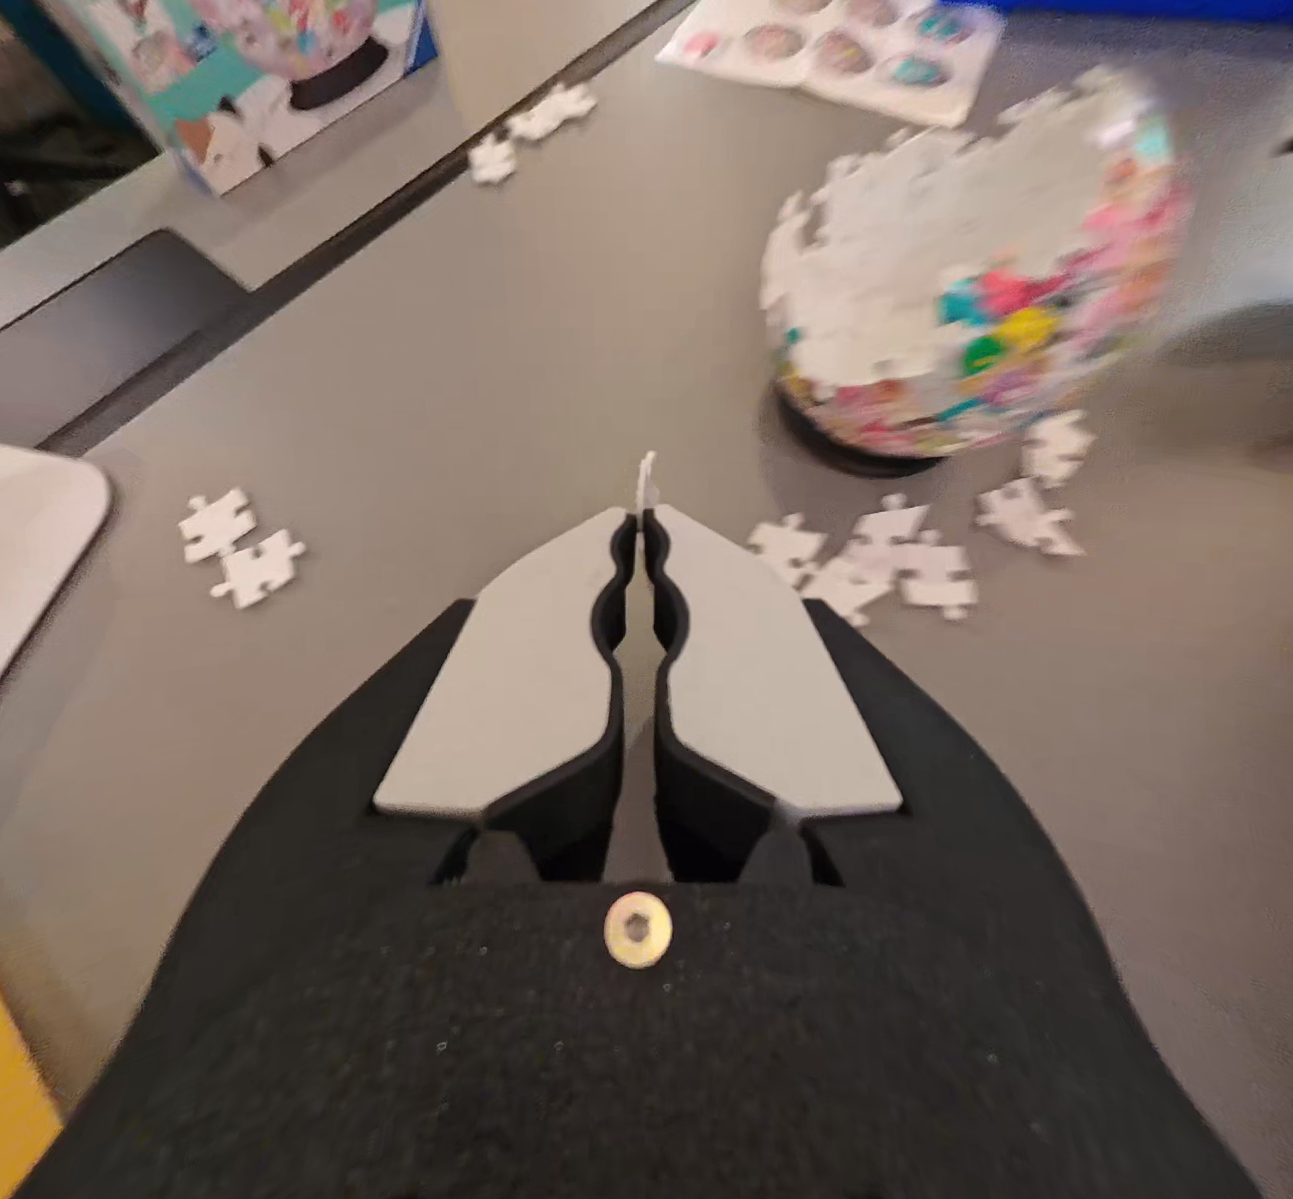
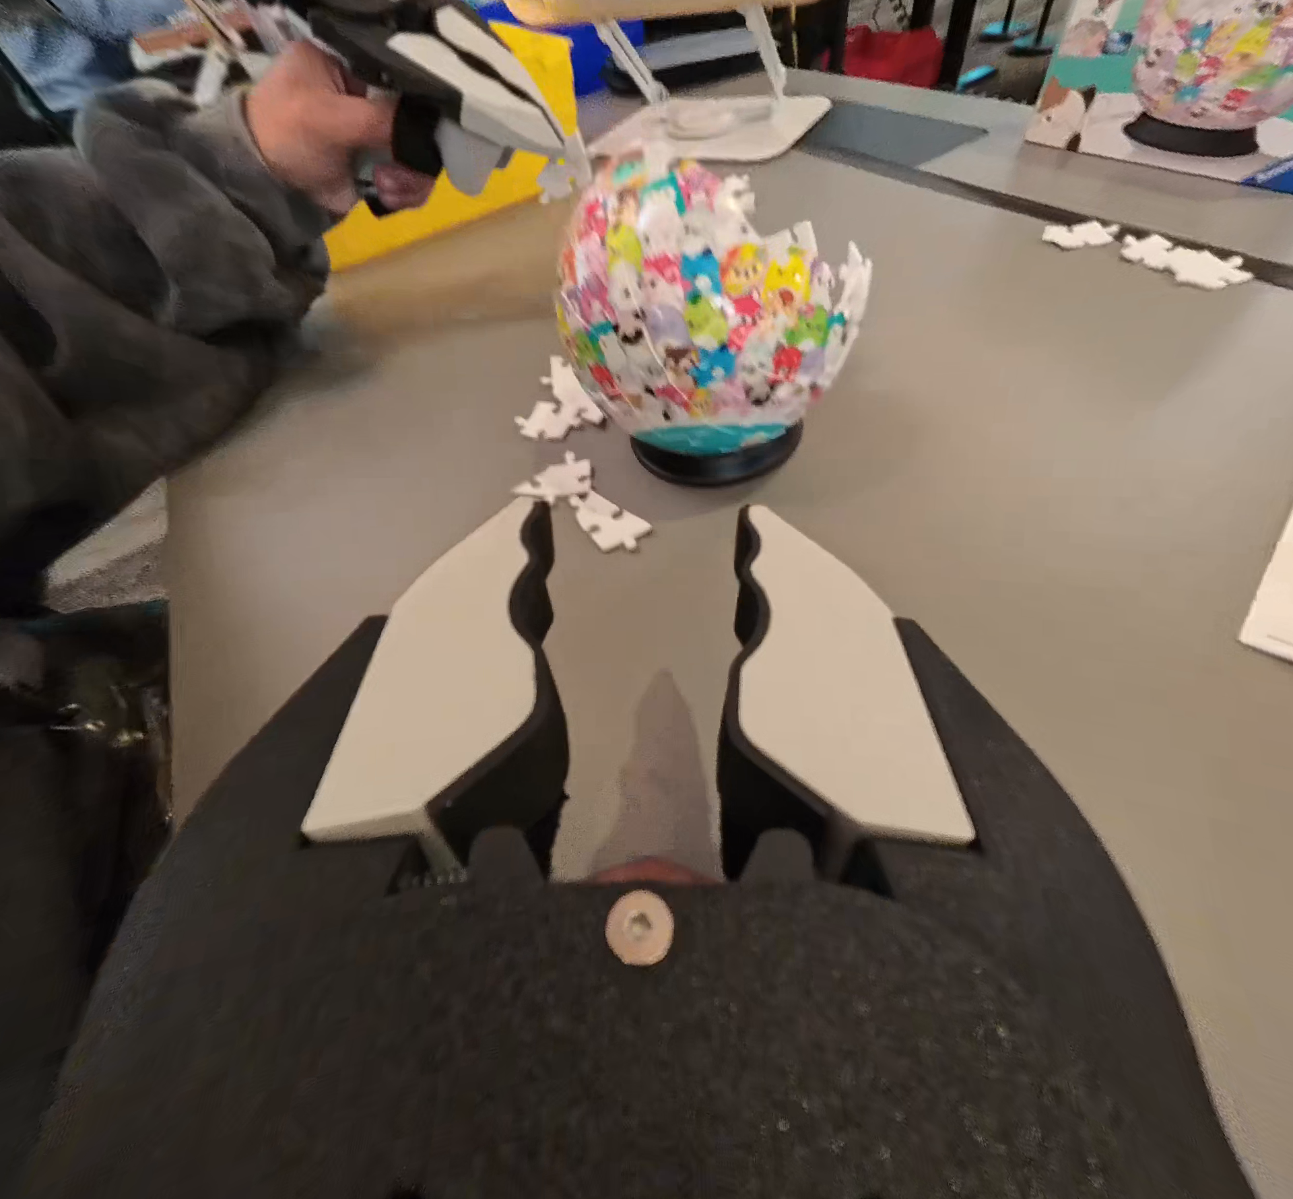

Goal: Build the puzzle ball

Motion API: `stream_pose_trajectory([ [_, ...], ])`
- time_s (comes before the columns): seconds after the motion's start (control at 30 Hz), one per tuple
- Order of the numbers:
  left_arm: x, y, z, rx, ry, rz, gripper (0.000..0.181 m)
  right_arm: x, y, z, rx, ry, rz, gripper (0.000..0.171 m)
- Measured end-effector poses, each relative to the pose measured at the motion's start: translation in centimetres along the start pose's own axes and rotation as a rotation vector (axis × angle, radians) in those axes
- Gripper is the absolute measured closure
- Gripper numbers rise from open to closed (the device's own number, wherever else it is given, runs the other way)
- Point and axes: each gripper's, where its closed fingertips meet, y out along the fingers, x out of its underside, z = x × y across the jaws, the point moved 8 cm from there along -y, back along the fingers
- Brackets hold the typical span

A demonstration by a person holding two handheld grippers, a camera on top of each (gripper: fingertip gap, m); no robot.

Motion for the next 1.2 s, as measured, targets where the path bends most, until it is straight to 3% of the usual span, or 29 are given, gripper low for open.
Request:
stream_pose_trajectory([
  [0.23,-4.9,-1.4,7.7,0.345,-0.166,0.242,0.180,-7.2,1.3,-1.5,-0.175,-0.197,0.006,0.138],
  [0.37,-6.1,-0.6,10.2,0.481,-0.237,0.334,0.180,-12.1,4.0,-3.0,-0.399,-0.253,-0.137,0.145],
  [0.43,-6.5,-0.7,10.6,0.503,-0.269,0.392,0.180,-13.8,5.3,-2.7,-0.434,-0.259,-0.122,0.154],
  [0.6,-7.0,-1.7,11.2,0.539,-0.323,0.505,0.180,-15.0,7.3,-3.4,-0.529,-0.214,-0.125,0.155],
  [0.73,-6.8,-1.8,11.6,0.542,-0.330,0.531,0.180,-14.9,8.0,-3.7,-0.535,-0.155,-0.087,0.156],
  [0.83,-6.6,-1.5,12.0,0.530,-0.313,0.517,0.180,-15.0,8.2,-3.6,-0.546,-0.139,-0.075,0.169],
  [1.2,-6.4,-1.2,11.4,0.531,-0.347,0.526,0.179,-17.8,9.4,-4.0,-0.551,-0.375,-0.326,0.169],
])
